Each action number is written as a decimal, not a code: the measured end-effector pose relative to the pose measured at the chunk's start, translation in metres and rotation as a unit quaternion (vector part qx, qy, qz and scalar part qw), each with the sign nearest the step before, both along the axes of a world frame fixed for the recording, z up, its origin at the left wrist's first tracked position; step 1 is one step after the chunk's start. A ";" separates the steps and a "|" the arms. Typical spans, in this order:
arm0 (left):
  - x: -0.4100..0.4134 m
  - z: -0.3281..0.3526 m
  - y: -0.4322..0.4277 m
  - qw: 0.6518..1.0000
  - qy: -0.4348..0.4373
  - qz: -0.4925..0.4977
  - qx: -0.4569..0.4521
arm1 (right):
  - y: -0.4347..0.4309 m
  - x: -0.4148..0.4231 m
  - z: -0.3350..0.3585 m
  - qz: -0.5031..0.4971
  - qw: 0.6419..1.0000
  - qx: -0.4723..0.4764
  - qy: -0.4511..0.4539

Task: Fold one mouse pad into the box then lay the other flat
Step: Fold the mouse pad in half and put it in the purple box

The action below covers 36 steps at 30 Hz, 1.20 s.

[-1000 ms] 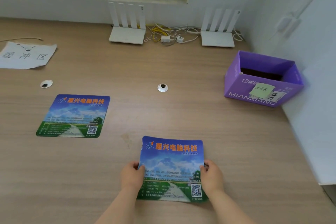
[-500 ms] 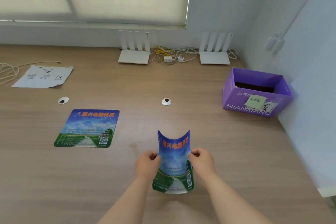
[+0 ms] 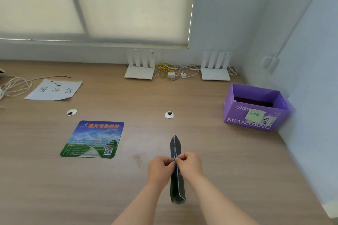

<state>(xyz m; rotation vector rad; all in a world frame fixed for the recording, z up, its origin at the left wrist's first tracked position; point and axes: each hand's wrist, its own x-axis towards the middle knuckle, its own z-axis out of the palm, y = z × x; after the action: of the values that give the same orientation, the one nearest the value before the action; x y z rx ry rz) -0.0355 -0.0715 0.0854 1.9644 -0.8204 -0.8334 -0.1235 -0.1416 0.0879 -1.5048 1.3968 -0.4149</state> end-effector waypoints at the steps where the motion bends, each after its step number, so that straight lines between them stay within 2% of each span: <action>1: -0.001 0.002 0.000 1.000 -0.002 -0.001 -0.005 | 0.001 0.001 0.002 -0.002 1.000 0.001 -0.001; 7: -0.002 0.004 0.001 1.000 -0.003 0.002 -0.025 | 0.001 0.001 -0.001 -0.010 1.000 0.015 -0.023; 13: 0.005 -0.001 0.000 0.999 -0.024 -0.045 -0.020 | 0.004 0.002 0.006 -0.005 0.996 0.054 -0.073; 17: 0.014 0.002 -0.004 0.992 -0.097 -0.080 -0.004 | 0.003 -0.002 0.011 0.025 0.992 0.081 -0.090; 18: 0.016 0.006 -0.006 0.988 -0.126 -0.094 0.001 | 0.001 -0.004 0.012 0.043 0.993 0.074 -0.086; 20: 0.020 0.017 -0.011 0.976 -0.184 -0.115 0.008 | -0.007 -0.009 0.017 0.095 0.995 -0.028 -0.023; 23: 0.029 0.030 -0.018 0.959 -0.242 -0.146 0.025 | -0.021 -0.018 0.029 0.174 0.958 -0.210 0.088; 27: 0.037 0.041 -0.026 0.935 -0.294 -0.200 0.020 | -0.043 -0.024 0.044 0.267 0.867 -0.382 0.178; 30: 0.042 0.045 -0.029 0.914 -0.331 -0.236 0.002 | -0.057 -0.024 0.055 0.353 0.809 -0.412 0.224; 32: 0.045 0.046 -0.030 0.907 -0.342 -0.247 -0.018 | -0.060 -0.024 0.063 0.394 0.784 -0.403 0.263; 34: 0.046 0.047 -0.031 0.903 -0.346 -0.251 -0.035 | -0.061 -0.023 0.065 0.400 0.784 -0.387 0.274; 36: 0.046 0.048 -0.031 0.902 -0.346 -0.254 -0.046 | -0.061 -0.025 0.064 0.391 0.803 -0.368 0.257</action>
<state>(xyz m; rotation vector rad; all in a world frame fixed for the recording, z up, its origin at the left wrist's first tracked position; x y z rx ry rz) 0.0109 -0.1028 0.1335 1.9940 -1.8090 -0.3306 -0.1481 -0.2023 0.1518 -2.8346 0.8505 0.0148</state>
